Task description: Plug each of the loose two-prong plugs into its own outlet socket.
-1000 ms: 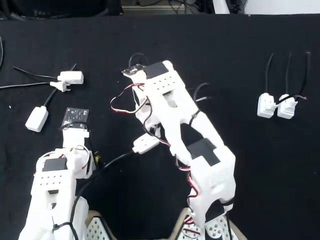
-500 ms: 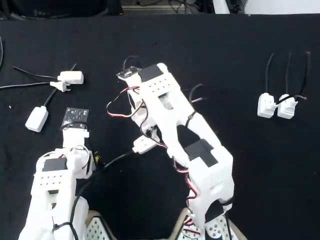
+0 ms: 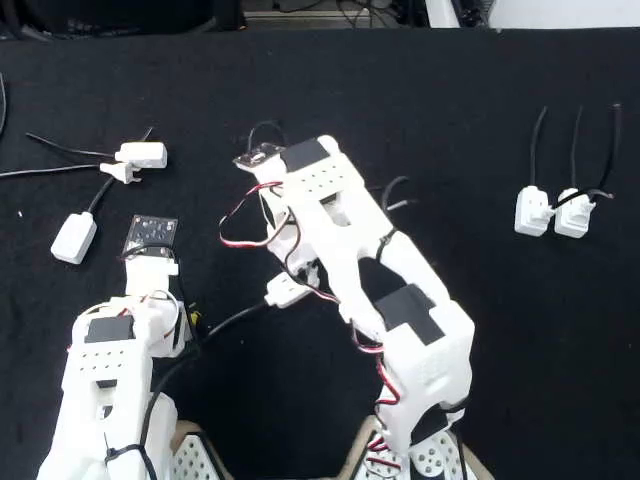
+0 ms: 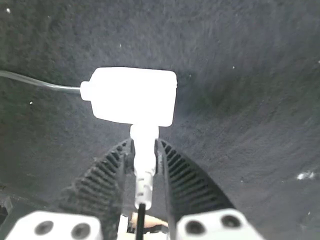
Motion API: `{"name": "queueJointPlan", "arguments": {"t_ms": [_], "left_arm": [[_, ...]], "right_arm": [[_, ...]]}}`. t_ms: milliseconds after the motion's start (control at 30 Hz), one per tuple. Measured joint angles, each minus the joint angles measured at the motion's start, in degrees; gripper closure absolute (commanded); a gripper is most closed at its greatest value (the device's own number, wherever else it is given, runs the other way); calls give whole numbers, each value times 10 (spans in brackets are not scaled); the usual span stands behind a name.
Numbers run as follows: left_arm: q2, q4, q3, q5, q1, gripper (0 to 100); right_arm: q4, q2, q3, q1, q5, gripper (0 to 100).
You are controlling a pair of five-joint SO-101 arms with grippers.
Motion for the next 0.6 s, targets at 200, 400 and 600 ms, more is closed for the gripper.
{"name": "queueJointPlan", "arguments": {"t_ms": [200, 400, 600], "left_arm": [[0, 0, 0, 0, 0, 791], [0, 0, 0, 0, 0, 791], [0, 0, 0, 0, 0, 791]], "right_arm": [[-6, -3, 1, 0, 9, 988], [2, -3, -33, 0, 9, 988], [7, -3, -46, 7, 9, 988]]}}
